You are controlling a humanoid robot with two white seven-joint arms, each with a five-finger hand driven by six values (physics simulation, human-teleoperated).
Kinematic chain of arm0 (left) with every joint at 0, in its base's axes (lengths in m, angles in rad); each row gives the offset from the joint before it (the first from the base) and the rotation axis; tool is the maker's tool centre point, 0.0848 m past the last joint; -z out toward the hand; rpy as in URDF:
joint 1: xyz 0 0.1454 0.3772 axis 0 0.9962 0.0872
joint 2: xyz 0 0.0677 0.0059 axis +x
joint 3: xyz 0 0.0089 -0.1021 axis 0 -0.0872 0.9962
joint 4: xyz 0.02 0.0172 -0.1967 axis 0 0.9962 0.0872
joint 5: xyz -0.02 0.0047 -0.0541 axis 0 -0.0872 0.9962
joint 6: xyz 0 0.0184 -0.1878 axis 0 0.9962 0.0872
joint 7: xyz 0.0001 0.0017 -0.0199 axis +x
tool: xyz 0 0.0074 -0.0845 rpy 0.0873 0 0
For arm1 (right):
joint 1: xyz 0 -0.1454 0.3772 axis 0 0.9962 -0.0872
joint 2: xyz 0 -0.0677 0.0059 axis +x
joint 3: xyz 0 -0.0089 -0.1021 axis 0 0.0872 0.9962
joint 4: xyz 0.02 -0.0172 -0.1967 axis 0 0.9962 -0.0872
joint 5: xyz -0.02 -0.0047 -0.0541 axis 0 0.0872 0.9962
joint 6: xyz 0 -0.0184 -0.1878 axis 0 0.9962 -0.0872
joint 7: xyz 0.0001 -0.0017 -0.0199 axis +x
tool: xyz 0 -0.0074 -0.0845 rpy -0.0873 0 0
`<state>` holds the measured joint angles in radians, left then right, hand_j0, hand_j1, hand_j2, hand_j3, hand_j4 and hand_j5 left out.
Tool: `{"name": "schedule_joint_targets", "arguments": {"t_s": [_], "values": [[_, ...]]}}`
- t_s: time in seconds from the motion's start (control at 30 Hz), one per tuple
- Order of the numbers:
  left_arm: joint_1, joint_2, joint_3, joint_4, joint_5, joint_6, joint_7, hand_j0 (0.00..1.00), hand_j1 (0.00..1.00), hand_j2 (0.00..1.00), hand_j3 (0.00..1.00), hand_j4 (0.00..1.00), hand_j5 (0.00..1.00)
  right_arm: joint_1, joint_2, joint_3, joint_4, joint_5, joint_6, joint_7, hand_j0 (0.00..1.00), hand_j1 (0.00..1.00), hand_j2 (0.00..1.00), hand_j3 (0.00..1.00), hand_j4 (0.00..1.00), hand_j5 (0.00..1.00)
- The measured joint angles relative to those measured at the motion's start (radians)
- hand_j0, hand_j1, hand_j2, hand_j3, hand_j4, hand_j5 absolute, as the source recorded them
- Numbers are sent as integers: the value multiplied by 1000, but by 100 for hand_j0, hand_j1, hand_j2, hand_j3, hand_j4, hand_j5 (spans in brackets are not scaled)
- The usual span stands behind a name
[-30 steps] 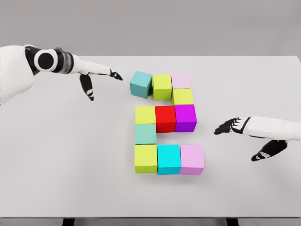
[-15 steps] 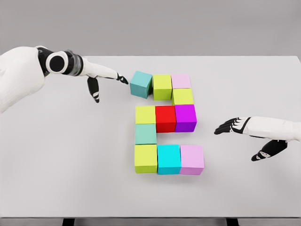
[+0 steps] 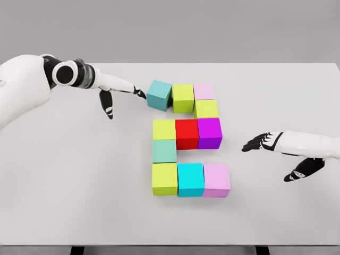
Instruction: Assemble the squares on the desktop into the number 2
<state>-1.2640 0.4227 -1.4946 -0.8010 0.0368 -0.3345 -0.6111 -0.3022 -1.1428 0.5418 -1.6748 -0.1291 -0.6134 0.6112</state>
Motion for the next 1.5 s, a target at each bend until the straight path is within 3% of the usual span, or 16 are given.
{"name": "schedule_joint_targets", "arguments": {"t_s": [0.7, 1.5], "values": [[2, 42, -11, -75, 0, -2, 0, 100, 100, 100, 100, 100, 100, 2, 0, 1, 0, 0, 0, 0, 100, 100, 100, 100, 100, 100], [0, 49, -9, -55, -2, 15, 0, 100, 100, 100, 100, 100, 100, 3, 3, 3, -3, 1, 0, 0, 100, 100, 100, 100, 100, 100]]}}
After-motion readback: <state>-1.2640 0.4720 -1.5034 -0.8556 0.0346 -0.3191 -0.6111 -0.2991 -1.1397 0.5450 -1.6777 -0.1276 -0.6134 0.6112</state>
